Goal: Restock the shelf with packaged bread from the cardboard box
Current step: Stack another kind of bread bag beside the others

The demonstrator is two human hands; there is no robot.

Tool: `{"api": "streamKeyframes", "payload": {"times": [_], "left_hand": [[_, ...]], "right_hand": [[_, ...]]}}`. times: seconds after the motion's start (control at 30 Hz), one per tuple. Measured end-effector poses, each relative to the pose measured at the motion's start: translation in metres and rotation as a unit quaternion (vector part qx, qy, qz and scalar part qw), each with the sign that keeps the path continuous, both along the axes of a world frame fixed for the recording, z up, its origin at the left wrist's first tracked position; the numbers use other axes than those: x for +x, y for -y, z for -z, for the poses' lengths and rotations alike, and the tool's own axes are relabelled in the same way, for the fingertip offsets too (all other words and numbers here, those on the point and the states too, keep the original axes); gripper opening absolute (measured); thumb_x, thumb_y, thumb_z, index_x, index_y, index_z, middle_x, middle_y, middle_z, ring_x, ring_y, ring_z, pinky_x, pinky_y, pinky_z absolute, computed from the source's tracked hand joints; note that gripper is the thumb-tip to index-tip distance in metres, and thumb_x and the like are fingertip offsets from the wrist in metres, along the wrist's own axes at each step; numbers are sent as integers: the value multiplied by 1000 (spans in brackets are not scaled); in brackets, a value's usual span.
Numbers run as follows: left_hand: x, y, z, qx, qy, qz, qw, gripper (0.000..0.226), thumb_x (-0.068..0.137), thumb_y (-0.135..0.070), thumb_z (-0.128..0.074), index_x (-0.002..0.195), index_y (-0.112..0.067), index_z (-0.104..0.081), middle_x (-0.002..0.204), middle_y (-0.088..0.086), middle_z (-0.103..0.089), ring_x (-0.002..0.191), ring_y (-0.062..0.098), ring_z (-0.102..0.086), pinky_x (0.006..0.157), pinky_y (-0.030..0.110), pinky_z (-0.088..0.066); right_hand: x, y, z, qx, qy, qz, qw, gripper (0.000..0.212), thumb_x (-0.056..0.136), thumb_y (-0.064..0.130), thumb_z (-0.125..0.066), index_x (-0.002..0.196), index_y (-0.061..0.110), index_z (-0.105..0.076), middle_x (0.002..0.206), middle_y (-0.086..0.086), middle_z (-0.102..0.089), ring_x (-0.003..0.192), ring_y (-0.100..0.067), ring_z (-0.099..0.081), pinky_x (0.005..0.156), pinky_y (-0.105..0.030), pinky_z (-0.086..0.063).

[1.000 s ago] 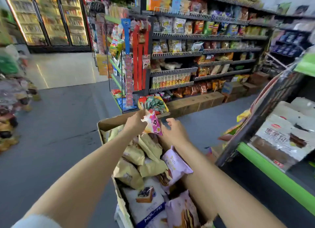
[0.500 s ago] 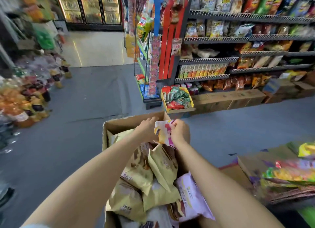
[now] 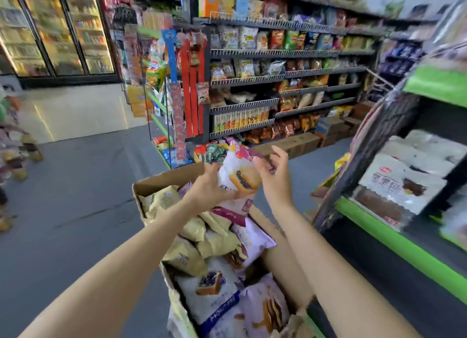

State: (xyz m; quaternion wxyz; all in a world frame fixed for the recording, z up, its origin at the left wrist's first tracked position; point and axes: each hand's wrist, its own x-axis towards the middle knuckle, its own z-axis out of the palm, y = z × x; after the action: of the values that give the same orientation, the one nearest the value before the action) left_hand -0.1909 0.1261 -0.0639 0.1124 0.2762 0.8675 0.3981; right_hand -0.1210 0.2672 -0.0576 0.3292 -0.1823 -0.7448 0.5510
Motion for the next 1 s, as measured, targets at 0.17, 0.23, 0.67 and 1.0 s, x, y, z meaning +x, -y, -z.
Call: {"api": "streamKeyframes", "payload": {"times": [0.17, 0.23, 0.67, 1.0], "left_hand": [[99, -26, -24, 50, 28, 103, 993, 98, 77, -47, -71, 149, -9, -16, 151, 5, -31, 136, 21, -34, 102, 30, -34], [140, -48, -37, 69, 32, 143, 987, 94, 79, -44, -70, 149, -9, -17, 150, -1, -32, 135, 17, -34, 96, 24, -34], [306, -197, -74, 161, 21, 266, 950, 69, 81, -30, -73, 135, -7, -37, 130, 7, -53, 120, 24, -51, 85, 27, -40], [319, -308, -38, 122, 170, 281, 937, 86, 79, -29, -75, 142, -8, -20, 134, 9, -46, 124, 26, -46, 103, 44, -43]], "right_hand": [[123, -2, -28, -97, 40, 90, 990, 85, 87, 46, -59, 150, 14, -12, 157, -3, -20, 143, -19, -24, 112, -36, -25], [172, -8, -40, -164, 37, 91, 982, 82, 87, 50, -56, 150, 17, -15, 154, -2, -26, 141, -20, -29, 111, -37, -27], [371, -89, -69, -108, 76, 226, 965, 48, 95, 43, -47, 139, 25, -42, 137, -1, -51, 126, -18, -48, 108, -39, -37], [422, -181, -39, 335, 386, 341, 789, 62, 89, 14, -52, 145, 26, -28, 149, -7, -24, 140, -27, -17, 110, -38, -32]]}}
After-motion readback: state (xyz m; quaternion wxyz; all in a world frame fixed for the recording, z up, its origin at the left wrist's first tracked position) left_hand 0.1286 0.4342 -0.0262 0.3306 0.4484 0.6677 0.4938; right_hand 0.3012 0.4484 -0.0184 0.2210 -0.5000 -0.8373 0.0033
